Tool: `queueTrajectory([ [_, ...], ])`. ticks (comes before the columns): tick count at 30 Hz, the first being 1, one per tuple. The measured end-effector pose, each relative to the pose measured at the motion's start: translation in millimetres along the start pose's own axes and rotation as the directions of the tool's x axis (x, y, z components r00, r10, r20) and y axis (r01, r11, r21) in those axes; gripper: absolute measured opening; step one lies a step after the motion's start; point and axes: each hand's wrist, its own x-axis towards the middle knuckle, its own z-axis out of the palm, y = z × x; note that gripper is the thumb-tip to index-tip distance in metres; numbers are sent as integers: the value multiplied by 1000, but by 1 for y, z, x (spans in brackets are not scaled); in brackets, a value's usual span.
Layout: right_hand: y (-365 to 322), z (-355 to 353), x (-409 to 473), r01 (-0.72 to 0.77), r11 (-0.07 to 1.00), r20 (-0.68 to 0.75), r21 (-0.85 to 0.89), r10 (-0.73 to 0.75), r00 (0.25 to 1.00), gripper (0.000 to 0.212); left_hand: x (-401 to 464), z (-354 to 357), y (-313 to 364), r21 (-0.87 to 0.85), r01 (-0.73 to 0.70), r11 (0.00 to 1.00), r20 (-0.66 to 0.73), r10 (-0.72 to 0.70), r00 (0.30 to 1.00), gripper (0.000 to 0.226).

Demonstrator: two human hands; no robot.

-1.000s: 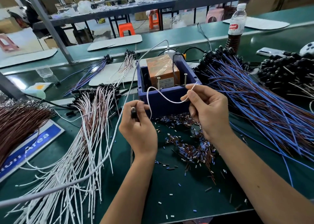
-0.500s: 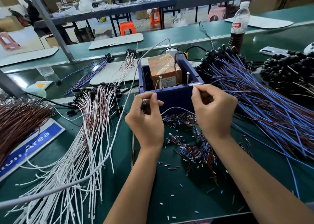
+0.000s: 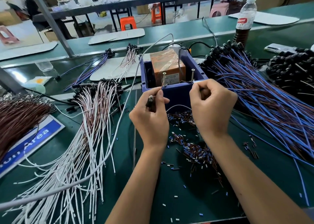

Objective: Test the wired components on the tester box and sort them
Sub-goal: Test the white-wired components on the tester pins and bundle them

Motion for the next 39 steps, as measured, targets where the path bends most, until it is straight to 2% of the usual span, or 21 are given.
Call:
queueTrajectory([
  [20,-1,-4,-3,17,1000,23,21,-18,1000,22,-4,-2,-1,-42,39,998,-24,-40,999,9],
  [28,-1,-8,0,20,999,-75,27,-17,997,14,-4,-2,-4,-182,168,969,34,-164,986,13],
  [33,-3,-5,5,56,998,-61,-9,-57,997,12,-3,-3,-3,-212,202,956,65,-193,979,15],
  [39,-4,-4,2,57,998,-36,14,-56,998,13,-2,-4,-4,-300,326,897,112,-306,945,16],
])
